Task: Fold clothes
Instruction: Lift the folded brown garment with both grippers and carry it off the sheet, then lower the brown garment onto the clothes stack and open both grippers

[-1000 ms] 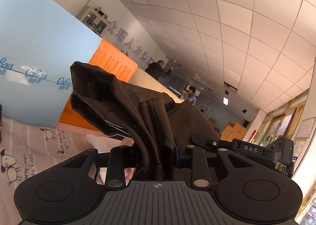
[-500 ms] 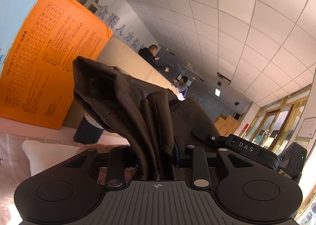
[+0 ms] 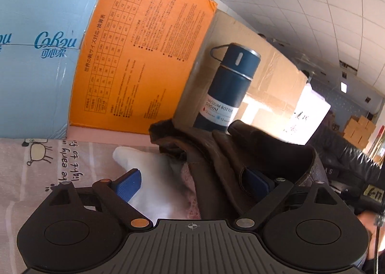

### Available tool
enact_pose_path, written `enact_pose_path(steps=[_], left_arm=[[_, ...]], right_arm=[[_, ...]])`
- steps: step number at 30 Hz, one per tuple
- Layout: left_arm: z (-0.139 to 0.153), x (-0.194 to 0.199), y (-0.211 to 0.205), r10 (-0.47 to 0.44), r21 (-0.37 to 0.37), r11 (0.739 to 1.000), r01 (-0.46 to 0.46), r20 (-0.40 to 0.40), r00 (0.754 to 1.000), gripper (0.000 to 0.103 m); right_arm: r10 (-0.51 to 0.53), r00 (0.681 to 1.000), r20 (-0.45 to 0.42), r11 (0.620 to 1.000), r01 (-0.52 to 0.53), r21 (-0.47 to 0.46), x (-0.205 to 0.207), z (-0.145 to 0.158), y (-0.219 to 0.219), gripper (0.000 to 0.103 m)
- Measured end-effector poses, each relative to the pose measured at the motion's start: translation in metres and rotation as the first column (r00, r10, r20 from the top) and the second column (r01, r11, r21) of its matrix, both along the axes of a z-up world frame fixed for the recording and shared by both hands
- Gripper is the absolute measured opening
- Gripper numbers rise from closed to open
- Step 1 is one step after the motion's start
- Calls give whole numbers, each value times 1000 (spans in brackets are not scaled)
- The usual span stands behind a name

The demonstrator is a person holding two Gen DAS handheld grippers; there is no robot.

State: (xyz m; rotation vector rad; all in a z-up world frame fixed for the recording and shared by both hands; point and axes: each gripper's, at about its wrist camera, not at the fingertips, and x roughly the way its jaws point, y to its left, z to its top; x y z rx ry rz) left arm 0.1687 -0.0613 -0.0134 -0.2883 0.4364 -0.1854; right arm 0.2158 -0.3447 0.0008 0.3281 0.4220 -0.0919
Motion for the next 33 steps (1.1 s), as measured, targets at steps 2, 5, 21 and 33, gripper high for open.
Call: enact_pose_path(steps=[2, 5, 21, 33], left_arm=[[-4, -1, -2, 12, 12, 1000, -12, 16, 1000, 99], [-5, -1, -2, 25, 12, 1000, -25, 13, 1000, 101], [42, -57, 14, -23, 28, 999, 20, 80, 997, 103], [72, -135, 53, -13, 148, 989, -9, 147, 989, 103]], right_arm=[[-14, 1000, -5, 1000, 14, 12, 1, -4, -2, 52], [-28, 1000, -4, 1000, 28, -9, 0, -8, -1, 58], [-36, 993, 108, 996, 27, 87, -35, 47, -1, 96], [52, 969, 243, 999, -53, -3, -95, 91, 51, 103]])
